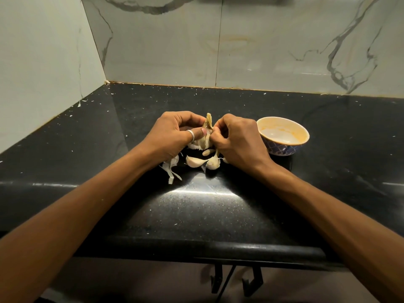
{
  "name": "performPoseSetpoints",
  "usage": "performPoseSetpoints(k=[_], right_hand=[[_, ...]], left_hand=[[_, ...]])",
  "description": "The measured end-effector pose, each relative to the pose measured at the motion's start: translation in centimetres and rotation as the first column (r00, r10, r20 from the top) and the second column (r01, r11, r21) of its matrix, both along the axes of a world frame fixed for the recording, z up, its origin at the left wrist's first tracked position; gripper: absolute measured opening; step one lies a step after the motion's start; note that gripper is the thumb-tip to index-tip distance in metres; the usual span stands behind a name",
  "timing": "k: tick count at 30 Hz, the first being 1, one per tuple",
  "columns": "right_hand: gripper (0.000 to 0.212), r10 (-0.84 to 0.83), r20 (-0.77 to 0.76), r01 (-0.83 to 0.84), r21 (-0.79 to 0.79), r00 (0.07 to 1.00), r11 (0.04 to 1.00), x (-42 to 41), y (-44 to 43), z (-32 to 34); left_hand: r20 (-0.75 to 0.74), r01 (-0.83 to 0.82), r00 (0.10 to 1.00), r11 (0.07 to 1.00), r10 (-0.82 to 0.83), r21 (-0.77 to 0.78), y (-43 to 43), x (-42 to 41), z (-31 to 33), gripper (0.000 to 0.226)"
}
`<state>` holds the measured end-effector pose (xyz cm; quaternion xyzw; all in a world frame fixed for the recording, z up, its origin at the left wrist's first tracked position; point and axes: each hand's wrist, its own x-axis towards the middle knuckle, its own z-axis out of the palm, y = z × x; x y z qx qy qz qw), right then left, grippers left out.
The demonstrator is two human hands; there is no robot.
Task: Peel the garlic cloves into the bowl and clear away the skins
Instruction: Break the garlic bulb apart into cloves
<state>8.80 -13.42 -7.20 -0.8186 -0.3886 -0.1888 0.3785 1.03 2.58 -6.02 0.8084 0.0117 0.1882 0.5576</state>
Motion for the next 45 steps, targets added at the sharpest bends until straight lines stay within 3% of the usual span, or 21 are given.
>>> performPoseSetpoints(k=[9,15,26,29,36,45], right_hand=[[0.004,-0.043,-0.011,0.043,-0.009,0.999,0.999,0.08,0.0,-0.03],[0.014,-0.09,-0.037,0.09,-0.004,0.995,0.996,0.08,-0.11,0.18],[0.016,-0.183,-0.012,0.183,-0.004,0.983,0.983,0.06,-0.2,0.06],[0.017,-0.165,0.018,0.165,-0.001,0.986,0.986,-0.01,-0.07,0.05],[0.009,-0.095,0.132,0.086,0.073,0.987,0.994,0.02,0.1,-0.07],[0.01,0.055,0.097,-0.064,0.091,0.994,0.994,-0.34,-0.03,0.19]], left_hand=[[0.02,-0.021,1.0,1.0,0.021,0.0,-0.05,-0.03,-0.02,0.027],[0.029,-0.032,0.999,0.999,0.032,-0.003,-0.05,-0.24,0.16,0.028],[0.018,-0.006,1.0,1.0,0.006,0.024,0.07,-0.5,0.23,0.02],[-0.031,0.026,0.999,0.999,-0.024,0.042,0.16,-0.28,0.08,0.009],[0.007,0.019,1.0,0.998,-0.019,-0.056,0.23,-0.41,0.1,0.007],[0.027,0.016,1.0,0.993,-0.013,-0.117,0.56,-0.3,0.07,0.008]])
